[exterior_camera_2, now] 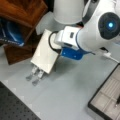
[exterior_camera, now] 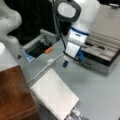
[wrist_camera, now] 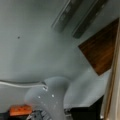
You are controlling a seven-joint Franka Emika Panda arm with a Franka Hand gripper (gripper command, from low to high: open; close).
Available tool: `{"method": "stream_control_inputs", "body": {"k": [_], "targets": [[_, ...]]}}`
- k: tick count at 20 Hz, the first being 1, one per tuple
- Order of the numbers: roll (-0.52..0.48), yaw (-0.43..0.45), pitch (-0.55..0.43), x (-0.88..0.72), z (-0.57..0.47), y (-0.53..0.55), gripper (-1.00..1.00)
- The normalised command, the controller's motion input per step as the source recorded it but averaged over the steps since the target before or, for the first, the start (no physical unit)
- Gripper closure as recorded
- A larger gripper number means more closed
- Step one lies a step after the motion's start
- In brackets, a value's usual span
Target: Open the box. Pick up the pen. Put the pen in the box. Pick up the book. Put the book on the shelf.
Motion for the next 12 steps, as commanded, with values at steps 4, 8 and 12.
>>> {"method": "stream_control_inputs", "body": {"k": [4,8,12], "targets": [[-0.330,0.108,-0.123,-0.22,-0.03,-0.31,-1.00],[-0.340,0.129,-0.145,-0.24,-0.06,-0.27,-1.00],[-0.326,0.145,-0.153,-0.26,-0.07,-0.27,-1.00]]}}
